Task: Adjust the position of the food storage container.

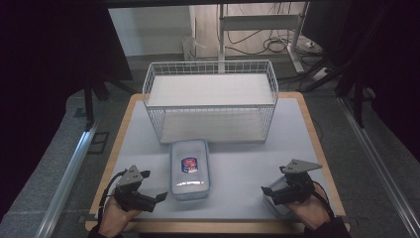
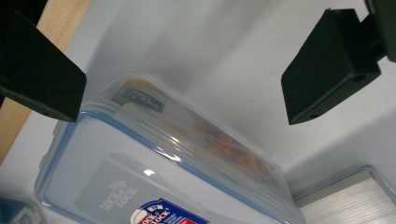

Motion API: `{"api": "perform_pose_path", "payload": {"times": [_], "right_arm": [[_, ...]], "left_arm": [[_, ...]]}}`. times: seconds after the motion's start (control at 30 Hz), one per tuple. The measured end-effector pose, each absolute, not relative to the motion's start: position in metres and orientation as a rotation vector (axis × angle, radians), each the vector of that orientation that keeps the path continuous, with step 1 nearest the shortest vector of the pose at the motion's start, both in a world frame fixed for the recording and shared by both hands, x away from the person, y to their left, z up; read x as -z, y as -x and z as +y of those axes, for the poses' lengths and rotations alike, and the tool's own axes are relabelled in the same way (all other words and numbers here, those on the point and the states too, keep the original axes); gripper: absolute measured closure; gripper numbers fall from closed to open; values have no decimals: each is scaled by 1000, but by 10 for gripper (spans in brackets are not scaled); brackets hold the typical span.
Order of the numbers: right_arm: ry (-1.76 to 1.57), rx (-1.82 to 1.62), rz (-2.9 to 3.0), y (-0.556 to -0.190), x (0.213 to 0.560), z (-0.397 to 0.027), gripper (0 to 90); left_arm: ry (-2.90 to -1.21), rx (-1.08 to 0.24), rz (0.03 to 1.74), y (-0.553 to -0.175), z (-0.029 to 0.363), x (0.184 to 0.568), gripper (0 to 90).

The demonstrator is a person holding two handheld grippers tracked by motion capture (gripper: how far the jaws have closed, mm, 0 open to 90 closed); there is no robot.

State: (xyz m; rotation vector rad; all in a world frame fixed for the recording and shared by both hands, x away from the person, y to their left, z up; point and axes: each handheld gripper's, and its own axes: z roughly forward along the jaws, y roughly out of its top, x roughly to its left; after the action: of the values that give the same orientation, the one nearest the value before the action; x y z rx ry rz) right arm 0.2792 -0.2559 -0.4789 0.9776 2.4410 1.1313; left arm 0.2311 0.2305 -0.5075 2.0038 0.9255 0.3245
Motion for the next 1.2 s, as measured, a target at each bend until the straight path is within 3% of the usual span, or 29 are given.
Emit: {"api": "perform_pose_path", "payload": {"times": [0.2, 0.3, 0.57, 0.7, 0.87, 1.1, 1.2], "right_arm": [[-989, -1158, 2425, -279, 478, -256, 45], [-992, -1171, 2428, -279, 479, -255, 52], [-989, -1177, 2434, -280, 480, -254, 62], [-990, -1171, 2428, -280, 480, -254, 65], [-998, -1183, 2420, -280, 479, -254, 68], [-1002, -1178, 2423, -279, 479, -253, 72], [-1002, -1176, 2423, -279, 479, -253, 75]], "left_arm": [[-2013, -302, 919, -231, 228, 509, 43], [-1975, -224, 955, -235, 231, 512, 46], [-2000, -231, 980, -237, 229, 514, 15], [-2028, -277, 1010, -236, 223, 514, 70], [-2004, -226, 971, -234, 225, 510, 302], [-2025, -189, 936, -232, 227, 510, 765], [-2028, -148, 909, -233, 224, 511, 863]]}}
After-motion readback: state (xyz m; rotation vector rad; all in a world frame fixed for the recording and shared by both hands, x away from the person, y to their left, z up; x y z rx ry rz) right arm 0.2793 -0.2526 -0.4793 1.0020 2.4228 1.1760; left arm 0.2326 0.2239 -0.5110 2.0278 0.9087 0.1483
